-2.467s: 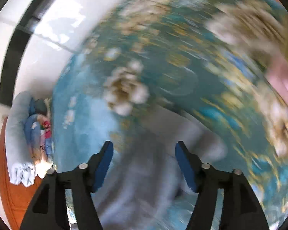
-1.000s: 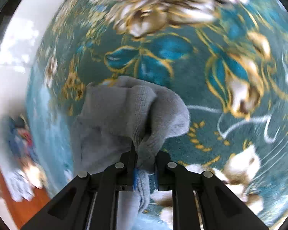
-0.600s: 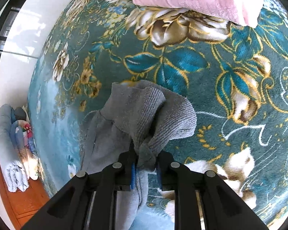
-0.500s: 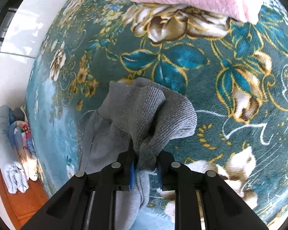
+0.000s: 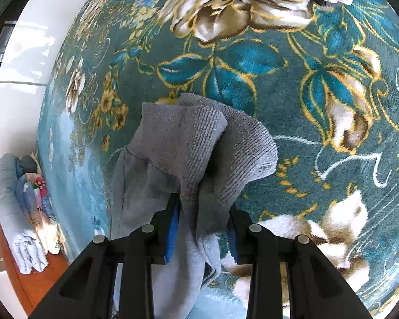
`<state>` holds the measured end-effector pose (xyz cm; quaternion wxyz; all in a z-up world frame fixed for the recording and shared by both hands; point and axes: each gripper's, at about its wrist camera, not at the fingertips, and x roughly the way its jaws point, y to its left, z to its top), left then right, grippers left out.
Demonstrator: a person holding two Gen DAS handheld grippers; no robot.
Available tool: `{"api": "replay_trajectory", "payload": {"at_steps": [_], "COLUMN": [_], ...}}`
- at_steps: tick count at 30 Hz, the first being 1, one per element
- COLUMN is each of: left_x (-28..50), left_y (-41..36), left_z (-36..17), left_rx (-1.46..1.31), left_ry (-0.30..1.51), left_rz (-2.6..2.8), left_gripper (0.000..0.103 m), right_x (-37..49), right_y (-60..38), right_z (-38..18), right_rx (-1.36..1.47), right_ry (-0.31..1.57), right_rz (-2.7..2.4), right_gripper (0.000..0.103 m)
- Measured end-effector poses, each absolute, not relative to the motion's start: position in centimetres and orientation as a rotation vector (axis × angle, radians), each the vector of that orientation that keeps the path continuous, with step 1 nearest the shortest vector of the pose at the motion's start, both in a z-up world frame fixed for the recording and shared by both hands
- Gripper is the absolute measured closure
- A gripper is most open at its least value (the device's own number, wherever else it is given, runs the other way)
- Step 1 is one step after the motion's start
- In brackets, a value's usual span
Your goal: Fold clothes
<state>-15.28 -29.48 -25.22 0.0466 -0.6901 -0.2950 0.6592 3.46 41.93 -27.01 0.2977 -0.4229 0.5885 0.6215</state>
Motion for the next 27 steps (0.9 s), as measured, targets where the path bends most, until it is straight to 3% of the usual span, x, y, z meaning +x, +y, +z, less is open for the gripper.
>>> {"api": "replay_trajectory", "payload": {"at_steps": [3,8,16,18,27], "left_x": [-17.3,-18.7,-11.5,-8.8,1.0], "left_y": [-30.6,-30.6,-33.5,-35.1,-38.0], "left_z": [-25.0,-26.9,-22.7,-21.0,-17.1], "left_rx": [-2.042,-2.141,-2.101,-2.098,-2.051], "left_ry": [-1.015,-1.032,-1.228,-1.301,-1.643], "left_rz": [2.091,2.076,2.020,2.007,1.996], "left_gripper": [0.045,0.046,0.046,0.046,0.045], "right_x": [3.7,3.8,3.5,3.2,-3.4], "right_y": [42.2,42.5,42.9,42.7,35.4], "right_z": [-26.9,-27.0,-26.7,-26.0,-15.6], "right_rx": [-1.086,-1.057,-1.021,-1.031,-1.184], "right_ry": [1.566,1.580,1.571,1.529,1.078], "right_rz": [1.666,1.652,1.643,1.647,2.138], "right_gripper": [0.069,0.069,0.069,0.083,0.088]}}
